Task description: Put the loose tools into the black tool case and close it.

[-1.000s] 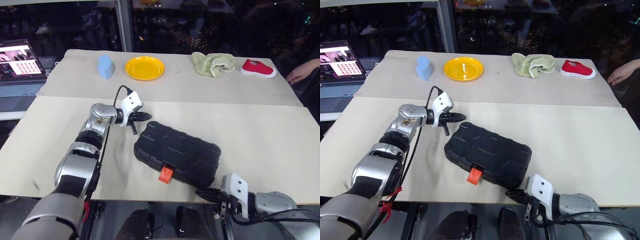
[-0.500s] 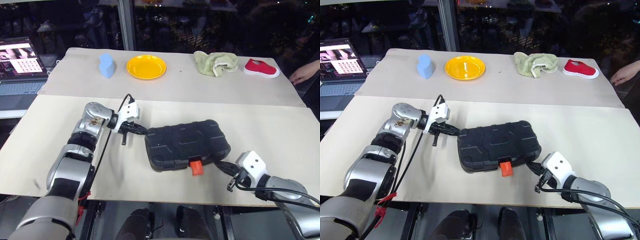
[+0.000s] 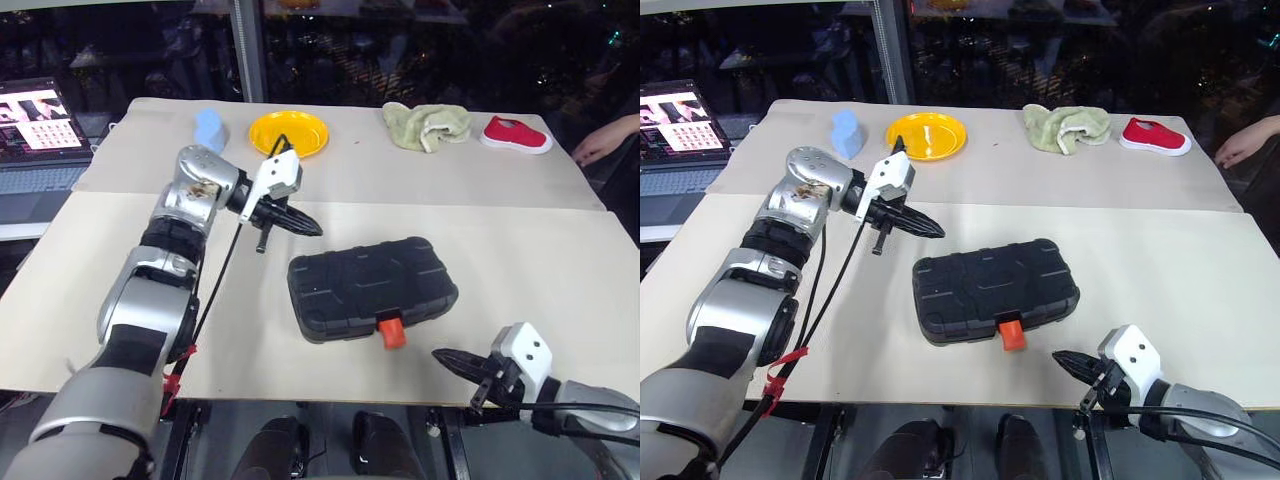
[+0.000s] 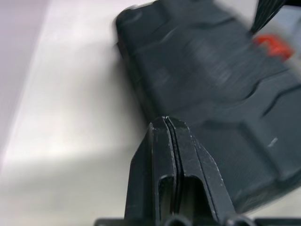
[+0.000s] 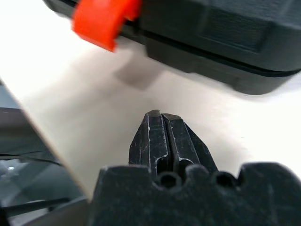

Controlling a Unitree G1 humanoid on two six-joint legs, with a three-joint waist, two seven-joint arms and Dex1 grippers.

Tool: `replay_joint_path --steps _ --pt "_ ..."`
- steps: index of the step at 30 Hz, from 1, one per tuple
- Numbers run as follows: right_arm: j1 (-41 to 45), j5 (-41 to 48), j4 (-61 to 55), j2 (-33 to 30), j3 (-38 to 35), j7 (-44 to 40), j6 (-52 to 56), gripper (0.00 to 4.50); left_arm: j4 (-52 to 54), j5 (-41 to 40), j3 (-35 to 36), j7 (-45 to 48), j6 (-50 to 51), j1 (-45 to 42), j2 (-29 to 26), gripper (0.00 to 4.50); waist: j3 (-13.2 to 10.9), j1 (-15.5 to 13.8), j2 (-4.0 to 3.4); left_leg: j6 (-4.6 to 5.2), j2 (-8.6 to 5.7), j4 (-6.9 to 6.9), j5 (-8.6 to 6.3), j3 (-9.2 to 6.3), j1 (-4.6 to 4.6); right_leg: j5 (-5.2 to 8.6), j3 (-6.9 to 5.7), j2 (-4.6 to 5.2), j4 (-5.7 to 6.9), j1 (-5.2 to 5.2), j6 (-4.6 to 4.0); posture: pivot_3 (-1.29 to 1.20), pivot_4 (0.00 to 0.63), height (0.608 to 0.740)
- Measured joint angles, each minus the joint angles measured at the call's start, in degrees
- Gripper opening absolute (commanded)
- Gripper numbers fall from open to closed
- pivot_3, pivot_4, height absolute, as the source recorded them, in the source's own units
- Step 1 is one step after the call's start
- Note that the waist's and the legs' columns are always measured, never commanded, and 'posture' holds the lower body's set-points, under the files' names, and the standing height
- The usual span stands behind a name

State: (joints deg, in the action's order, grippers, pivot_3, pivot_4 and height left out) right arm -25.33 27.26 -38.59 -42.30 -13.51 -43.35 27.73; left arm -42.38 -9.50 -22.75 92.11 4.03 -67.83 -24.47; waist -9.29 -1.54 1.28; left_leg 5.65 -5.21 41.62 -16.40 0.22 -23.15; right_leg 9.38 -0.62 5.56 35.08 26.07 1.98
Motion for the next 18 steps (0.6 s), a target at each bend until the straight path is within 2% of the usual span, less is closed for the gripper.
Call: replay_joint_path --steps 2,5,8,11,14,18 --pt "0.16 0.52 -2.18 0.12 0.41 0.73 0.95 0.0 5.22 -1.74 -3.97 0.17 0.01 2.63 0.95 0.04 0.03 0.0 -0.05 0.01 -0.01 0.0 -0.01 0.01 0.02 0.0 0.04 0.03 -0.04 -0.02 0.01 0.0 0.15 0.74" --pt "0.39 1.11 -4.15 0.48 0.98 2.08 2.85 0.0 6.59 -1.21 -7.1 0.23 -0.12 6.68 2.64 0.04 0.02 0.17 -0.04 -0.02 0.0 0.01 0.01 0.03 0.0 0.0 0.07 -0.03 -0.04 0.02 0.0 0.0 0.15 0.74" --pt "2.19 1.26 -4.55 0.69 1.55 3.29 4.44 0.0 6.3 0.81 -7.02 0.05 -3.97 7.08 2.89 0.04 0.04 0.18 -0.06 -0.05 0.04 0.01 0.03 0.03 0.15 -0.01 0.06 -0.03 -0.05 -0.12 -0.03 0.0 0.15 0.74" --pt "4.42 2.09 -4.92 1.02 1.78 4.4 5.44 0.0 4.78 2.62 -6.64 -0.64 -7.73 7.04 3.6 0.04 0.08 0.05 -0.12 0.41 0.06 -0.03 -0.24 -0.01 0.52 0.01 0.0 0.05 -0.13 -0.6 -0.02 0.0 0.15 0.74" --pt "7.33 3.55 -5.09 2.27 2.11 5.54 6.84 0.0 2.51 3.66 -5.82 -1.37 -9.05 6.99 4.29 0.04 0.07 0.11 -0.12 0.5 0.1 -0.04 -0.31 -0.06 1.02 0.08 -0.05 0.1 -0.24 -0.96 0.07 0.0 0.15 0.74" --pt "10.73 4.69 -5.08 2.6 3.6 6.97 8.44 0.0 1.56 3.92 -4.76 -1.33 -8.99 7.01 4.76 0.04 0.07 0.14 -0.12 0.53 0.08 -0.02 -0.32 -0.06 1.11 0.18 -0.07 0.07 -0.22 -1.01 0.25 0.0 0.15 0.74"
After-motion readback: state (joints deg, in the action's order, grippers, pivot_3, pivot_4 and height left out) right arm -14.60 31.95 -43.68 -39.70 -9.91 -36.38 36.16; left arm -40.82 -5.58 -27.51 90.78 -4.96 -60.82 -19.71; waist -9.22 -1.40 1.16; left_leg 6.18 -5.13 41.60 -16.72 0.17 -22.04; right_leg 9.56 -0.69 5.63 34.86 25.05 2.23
